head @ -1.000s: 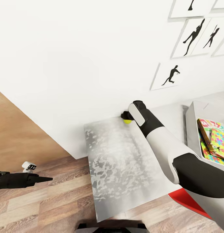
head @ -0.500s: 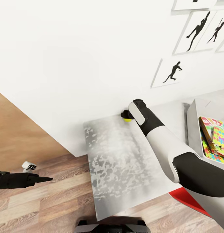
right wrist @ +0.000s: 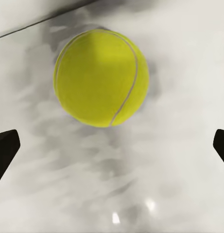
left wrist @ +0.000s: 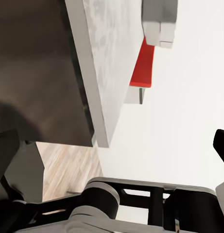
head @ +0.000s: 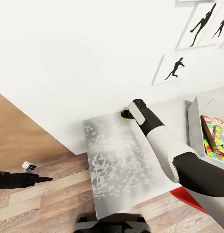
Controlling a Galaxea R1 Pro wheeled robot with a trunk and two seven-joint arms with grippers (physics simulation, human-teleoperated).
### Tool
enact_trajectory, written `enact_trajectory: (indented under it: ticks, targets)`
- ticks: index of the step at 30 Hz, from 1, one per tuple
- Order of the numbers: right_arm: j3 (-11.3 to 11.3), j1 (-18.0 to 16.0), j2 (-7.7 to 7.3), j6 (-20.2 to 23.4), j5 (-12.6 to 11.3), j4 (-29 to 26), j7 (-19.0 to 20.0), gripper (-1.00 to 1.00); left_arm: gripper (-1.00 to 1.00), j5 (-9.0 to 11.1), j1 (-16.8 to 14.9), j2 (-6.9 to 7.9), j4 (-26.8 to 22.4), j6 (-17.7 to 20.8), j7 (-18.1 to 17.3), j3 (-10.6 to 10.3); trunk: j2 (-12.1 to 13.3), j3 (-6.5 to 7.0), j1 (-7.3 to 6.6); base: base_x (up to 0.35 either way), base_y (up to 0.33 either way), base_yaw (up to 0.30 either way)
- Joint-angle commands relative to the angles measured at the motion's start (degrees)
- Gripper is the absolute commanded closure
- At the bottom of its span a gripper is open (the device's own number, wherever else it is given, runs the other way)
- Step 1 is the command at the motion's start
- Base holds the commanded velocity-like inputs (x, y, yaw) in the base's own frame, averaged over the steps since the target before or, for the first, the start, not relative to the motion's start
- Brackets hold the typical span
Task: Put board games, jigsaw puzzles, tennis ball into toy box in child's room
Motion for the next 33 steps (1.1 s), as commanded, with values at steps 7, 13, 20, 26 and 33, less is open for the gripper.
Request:
enact_trajectory:
  ticks: [7,13,20,26,33]
  targets:
    - [0.1,-0.7,0.0,0.0,-0.5,0.0,-0.5,-1.0,-1.0,0.3,-0.1,0.07,0.0,0.6,-0.2,-0.4,-0.1,-0.72,0.03,0.0,0.0,0.0]
    - [0.1,-1.9,0.0,-0.1,-0.4,0.0,-0.5,-1.0,-1.0,0.3,-0.1,0.04,0.0,0.6,-0.2,-0.4,-0.1,-1.27,0.03,0.0,0.0,0.0]
    - [0.1,-2.7,0.0,-0.4,-0.5,0.2,-0.5,-1.0,-1.0,0.3,-0.1,-0.29,0.0,0.6,-0.2,-0.4,-0.1,-1.9,0.03,0.0,0.0,0.0]
    - [0.1,-2.9,0.0,-0.5,-0.5,0.2,-0.4,-1.0,-1.0,0.3,-0.1,-0.38,0.0,0.6,-0.2,-0.3,-0.1,-2.44,0.03,0.0,0.0,0.0]
    - [0.1,-2.9,0.0,-0.5,-0.4,0.2,-0.4,-1.0,-1.0,0.2,-0.1,-0.45,0.0,0.6,-0.2,-0.3,-0.1,-3.08,0.03,0.0,0.0,0.0]
